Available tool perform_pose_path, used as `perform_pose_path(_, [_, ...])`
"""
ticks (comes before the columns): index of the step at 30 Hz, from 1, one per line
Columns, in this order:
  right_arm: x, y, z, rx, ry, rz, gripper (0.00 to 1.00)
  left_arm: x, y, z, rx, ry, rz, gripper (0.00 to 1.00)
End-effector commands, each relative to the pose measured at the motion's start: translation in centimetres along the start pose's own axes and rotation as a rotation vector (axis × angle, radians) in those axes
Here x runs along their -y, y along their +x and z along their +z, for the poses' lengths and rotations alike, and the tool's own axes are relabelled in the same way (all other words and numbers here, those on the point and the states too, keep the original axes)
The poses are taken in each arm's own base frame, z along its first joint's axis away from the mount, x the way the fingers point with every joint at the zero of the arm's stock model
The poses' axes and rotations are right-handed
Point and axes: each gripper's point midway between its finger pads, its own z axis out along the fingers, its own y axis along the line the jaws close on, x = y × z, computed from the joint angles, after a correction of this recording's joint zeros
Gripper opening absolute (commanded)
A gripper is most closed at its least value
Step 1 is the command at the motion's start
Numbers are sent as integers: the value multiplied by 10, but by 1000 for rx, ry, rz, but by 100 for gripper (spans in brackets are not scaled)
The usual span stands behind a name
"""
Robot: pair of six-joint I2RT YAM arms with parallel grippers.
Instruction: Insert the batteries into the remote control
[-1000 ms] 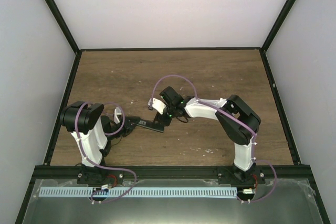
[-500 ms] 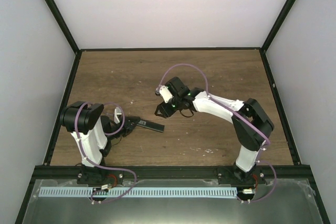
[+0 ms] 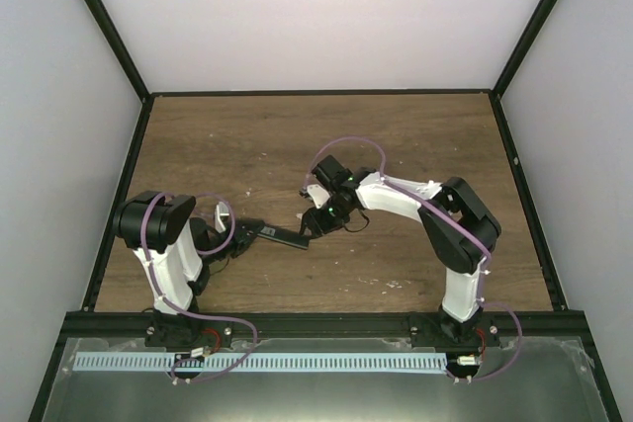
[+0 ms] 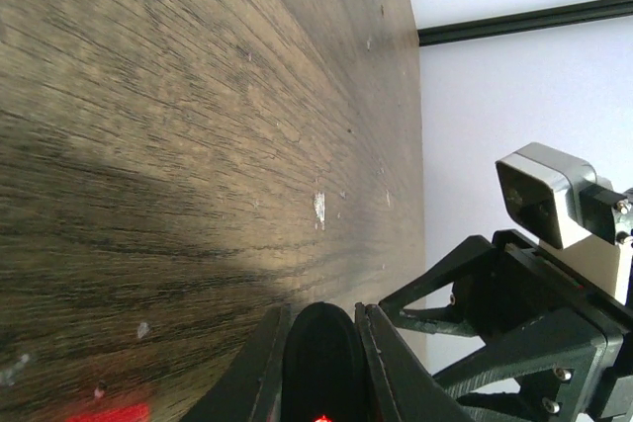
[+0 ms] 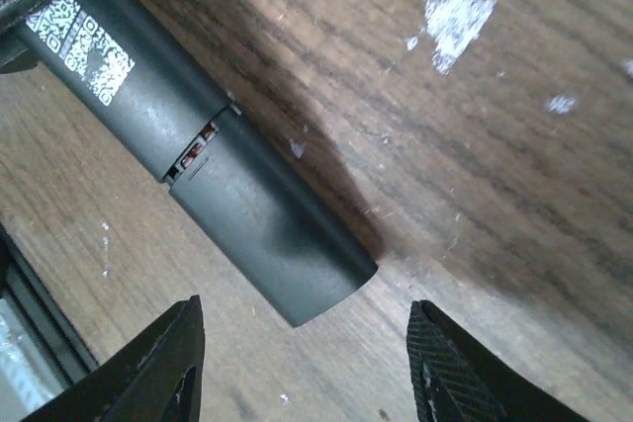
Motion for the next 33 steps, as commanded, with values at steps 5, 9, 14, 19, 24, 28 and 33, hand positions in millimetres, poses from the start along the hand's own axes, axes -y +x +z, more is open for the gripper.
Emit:
perform_pose_path(5, [-8,11,-1,-64,-73,64,46,7,-7,-3,49,20,104,0])
perform_pose_path(9, [-7,14,5,-82,-84,76,38,7,-7,-3,50,20,104,0])
perform_pose_path(14, [-5,13,8,-89,-83,104,34,7,-7,-3,48,21,105,0])
perform_pose_path(19, [-5,11,11,-91,-87,116,34,7,-7,-3,49,19,105,0])
perform_pose_path(24, [-5,12,15,-99,-102,130,33,7,-7,-3,49,18,104,0])
perform_pose_path(28, [-5,9,18,-97,-111,133,33,7,-7,-4,50,18,107,0])
perform_pose_path(33, [-1,2,21,-86,-106,136,32,7,-7,-4,50,18,108,0])
